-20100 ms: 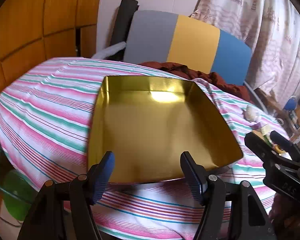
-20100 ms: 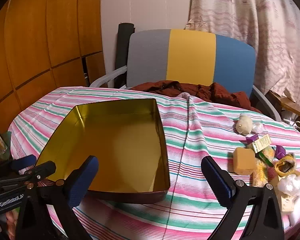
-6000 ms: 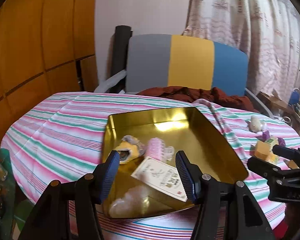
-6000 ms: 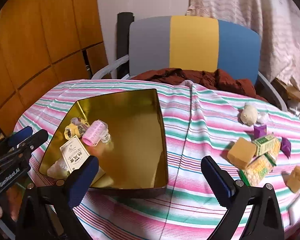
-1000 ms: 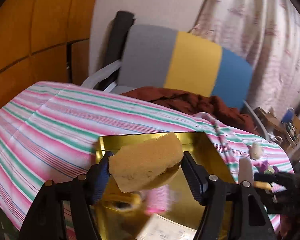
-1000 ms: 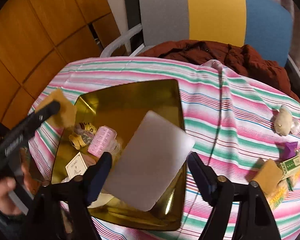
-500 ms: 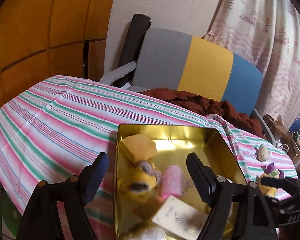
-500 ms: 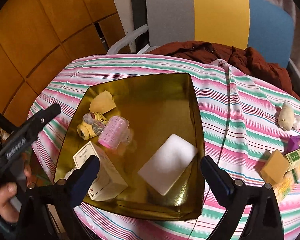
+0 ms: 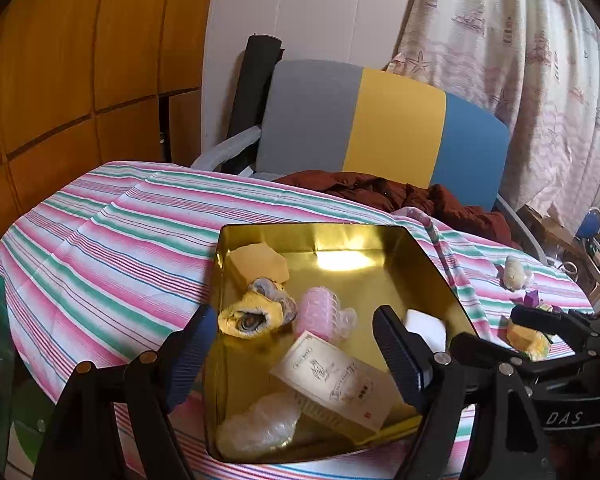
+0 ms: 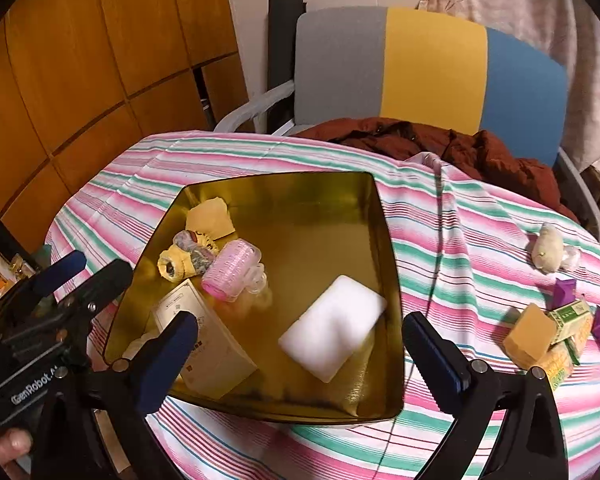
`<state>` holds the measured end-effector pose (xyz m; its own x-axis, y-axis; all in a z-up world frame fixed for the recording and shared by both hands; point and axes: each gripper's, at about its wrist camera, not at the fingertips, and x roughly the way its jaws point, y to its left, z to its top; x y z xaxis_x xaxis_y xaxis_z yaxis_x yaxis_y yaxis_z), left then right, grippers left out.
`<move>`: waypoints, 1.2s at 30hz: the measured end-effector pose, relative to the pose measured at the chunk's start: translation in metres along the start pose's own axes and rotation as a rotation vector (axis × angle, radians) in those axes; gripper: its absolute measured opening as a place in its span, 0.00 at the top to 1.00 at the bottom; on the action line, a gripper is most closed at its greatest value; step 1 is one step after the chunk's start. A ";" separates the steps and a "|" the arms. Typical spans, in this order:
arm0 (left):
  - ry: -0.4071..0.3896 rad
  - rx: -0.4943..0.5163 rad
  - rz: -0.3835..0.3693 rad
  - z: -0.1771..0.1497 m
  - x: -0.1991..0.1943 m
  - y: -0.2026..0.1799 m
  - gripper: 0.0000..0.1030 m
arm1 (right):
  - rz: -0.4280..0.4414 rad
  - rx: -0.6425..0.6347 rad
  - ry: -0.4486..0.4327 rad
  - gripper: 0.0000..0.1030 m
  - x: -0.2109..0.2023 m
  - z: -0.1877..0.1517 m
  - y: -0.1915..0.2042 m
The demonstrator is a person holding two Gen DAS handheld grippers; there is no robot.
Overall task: Organize objects
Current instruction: 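Carry the sponge and foam block over the gold tray, then lower the foam block into the tray and open the right gripper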
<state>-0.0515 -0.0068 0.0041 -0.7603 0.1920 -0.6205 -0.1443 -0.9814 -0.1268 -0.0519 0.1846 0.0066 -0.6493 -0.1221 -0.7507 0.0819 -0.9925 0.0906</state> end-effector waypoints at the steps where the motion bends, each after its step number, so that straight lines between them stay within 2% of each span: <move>1: 0.000 0.006 0.002 -0.001 -0.001 -0.001 0.21 | -0.003 0.000 -0.005 0.00 -0.001 -0.001 -0.001; 7: 0.008 0.024 0.002 -0.006 -0.005 -0.007 0.21 | -0.033 0.000 -0.038 0.00 -0.010 -0.006 -0.006; 18: 0.029 0.067 -0.026 -0.012 -0.006 -0.021 0.21 | -0.055 0.055 -0.038 0.00 -0.012 -0.015 -0.028; 29: 0.046 0.057 -0.101 -0.015 -0.003 -0.028 0.21 | -0.092 0.119 -0.050 0.00 -0.016 -0.021 -0.060; 36: 0.061 0.116 -0.170 -0.017 -0.003 -0.049 0.22 | -0.142 0.190 -0.030 0.00 -0.018 -0.031 -0.101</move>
<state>-0.0313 0.0409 -0.0006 -0.6797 0.3511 -0.6441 -0.3415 -0.9285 -0.1457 -0.0256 0.2870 -0.0094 -0.6667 0.0218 -0.7450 -0.1537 -0.9821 0.1088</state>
